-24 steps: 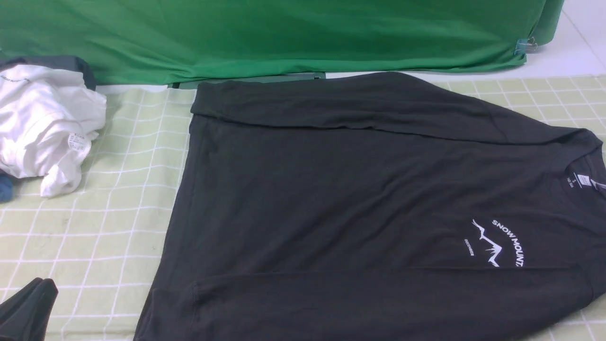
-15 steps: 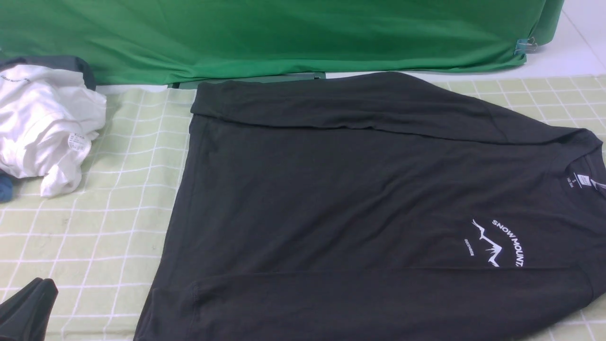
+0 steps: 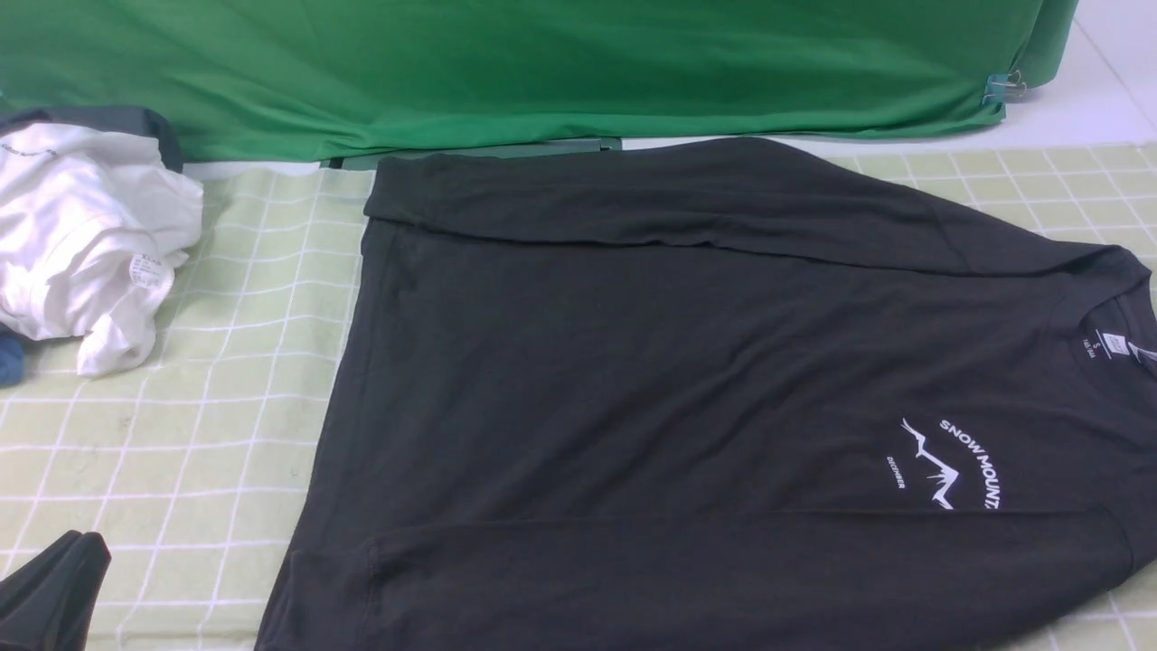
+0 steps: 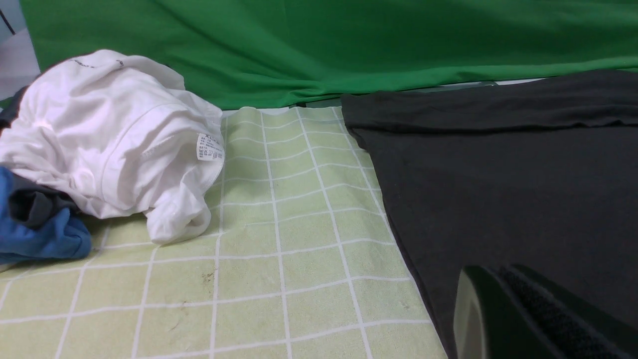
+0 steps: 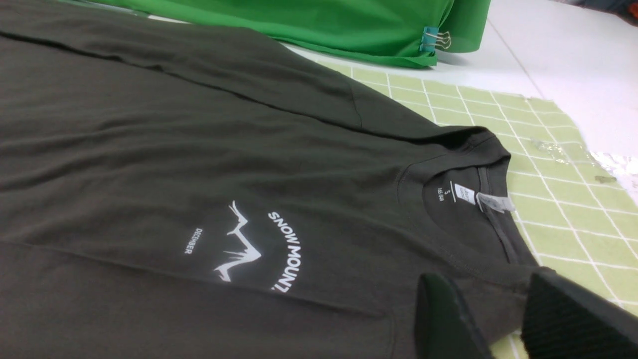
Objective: Fold a long-sleeved shirt over a green coffee tablecloth.
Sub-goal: 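Grasp the left edge of the dark T-shirt lying flat on the table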
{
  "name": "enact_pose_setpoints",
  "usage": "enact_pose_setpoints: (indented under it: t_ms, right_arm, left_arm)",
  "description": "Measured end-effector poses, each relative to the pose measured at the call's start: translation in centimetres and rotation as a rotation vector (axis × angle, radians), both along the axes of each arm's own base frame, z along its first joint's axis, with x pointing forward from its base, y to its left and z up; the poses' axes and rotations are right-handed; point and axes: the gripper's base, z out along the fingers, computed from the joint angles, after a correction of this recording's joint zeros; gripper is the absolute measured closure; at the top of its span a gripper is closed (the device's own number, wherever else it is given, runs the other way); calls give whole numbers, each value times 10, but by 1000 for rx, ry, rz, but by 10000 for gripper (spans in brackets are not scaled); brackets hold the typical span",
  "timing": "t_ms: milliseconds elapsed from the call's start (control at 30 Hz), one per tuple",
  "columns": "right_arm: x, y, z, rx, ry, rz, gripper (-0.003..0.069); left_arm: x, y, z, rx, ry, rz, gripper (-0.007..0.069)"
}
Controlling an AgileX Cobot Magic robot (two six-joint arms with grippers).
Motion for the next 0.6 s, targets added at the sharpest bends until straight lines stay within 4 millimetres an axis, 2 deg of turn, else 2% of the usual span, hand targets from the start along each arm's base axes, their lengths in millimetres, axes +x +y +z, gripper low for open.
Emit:
enact_pose_setpoints:
  t_ms: [600]
  right_arm:
    - [0,0,0,0,0,0,414]
  left_arm:
    - [0,1,0,53,-1,4,608]
